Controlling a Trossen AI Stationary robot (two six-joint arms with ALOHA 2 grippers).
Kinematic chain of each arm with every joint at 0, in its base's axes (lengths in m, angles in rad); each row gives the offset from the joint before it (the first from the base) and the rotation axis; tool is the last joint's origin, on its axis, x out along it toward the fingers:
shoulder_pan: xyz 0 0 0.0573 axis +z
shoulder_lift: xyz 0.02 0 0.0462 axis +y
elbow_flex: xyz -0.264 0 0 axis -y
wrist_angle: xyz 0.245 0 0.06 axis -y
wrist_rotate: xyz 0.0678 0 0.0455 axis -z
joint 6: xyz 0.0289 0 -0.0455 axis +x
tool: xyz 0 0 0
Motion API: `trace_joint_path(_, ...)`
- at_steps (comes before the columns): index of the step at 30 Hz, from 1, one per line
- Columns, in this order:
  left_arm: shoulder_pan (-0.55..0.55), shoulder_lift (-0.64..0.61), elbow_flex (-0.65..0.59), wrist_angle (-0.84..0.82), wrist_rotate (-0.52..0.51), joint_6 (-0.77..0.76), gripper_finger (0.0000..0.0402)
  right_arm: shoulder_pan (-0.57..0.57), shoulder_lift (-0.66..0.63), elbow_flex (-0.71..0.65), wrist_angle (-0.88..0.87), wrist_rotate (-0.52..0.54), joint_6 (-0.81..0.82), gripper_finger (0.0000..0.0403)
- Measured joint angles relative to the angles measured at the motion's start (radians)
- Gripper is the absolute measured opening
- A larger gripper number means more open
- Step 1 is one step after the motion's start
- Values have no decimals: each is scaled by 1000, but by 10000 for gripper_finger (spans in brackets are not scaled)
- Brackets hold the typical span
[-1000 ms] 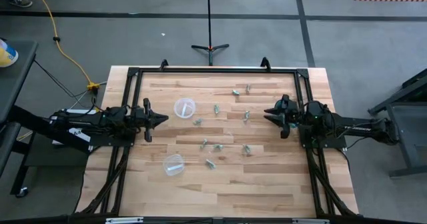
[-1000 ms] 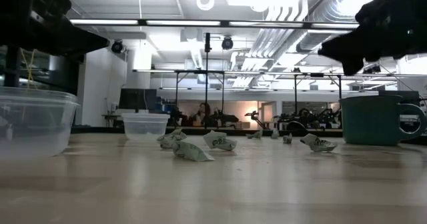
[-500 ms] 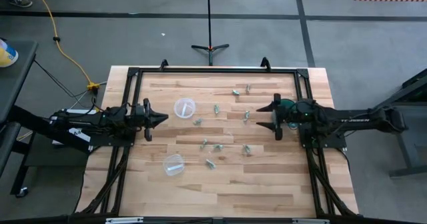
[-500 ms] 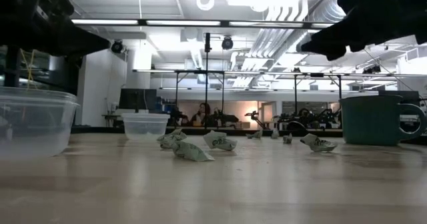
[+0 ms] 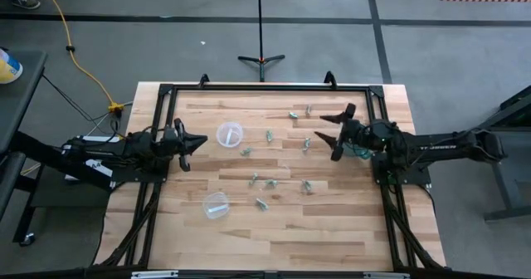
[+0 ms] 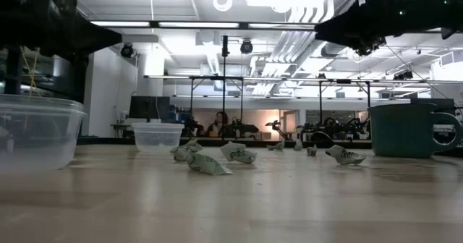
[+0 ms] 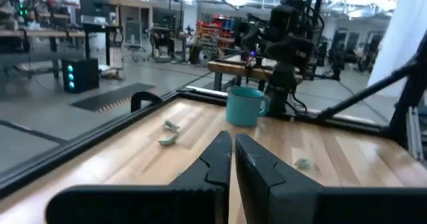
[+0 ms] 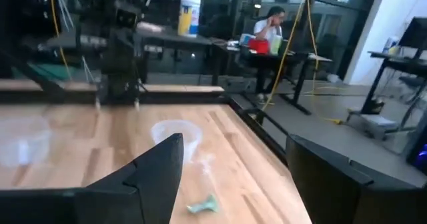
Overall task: Pick and place items into bin
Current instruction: Put the white stevia packet into the bottom transparent bin
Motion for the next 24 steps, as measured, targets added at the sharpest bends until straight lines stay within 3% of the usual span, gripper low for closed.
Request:
trace_joint_path(6, 0, 0, 0, -12, 1, -27, 56, 0, 104, 1, 21, -34, 96, 255)
trace_joint_path(13, 0, 0, 0, -28, 3, -34, 56, 84, 362, 96, 7, -117, 152, 255)
trace_joint_path(17, 0, 0, 0, -36, 4, -56, 56, 191, 474, 252, -270, -99, 113, 255)
trace_joint_path(21, 0, 0, 0, -36, 4, -111, 56, 268, 563, 413, -598, -43, 242, 254)
trace_joint_path(24, 0, 0, 0, -42, 4, -128, 56, 308, 624, 498, -743, -35, 339, 254)
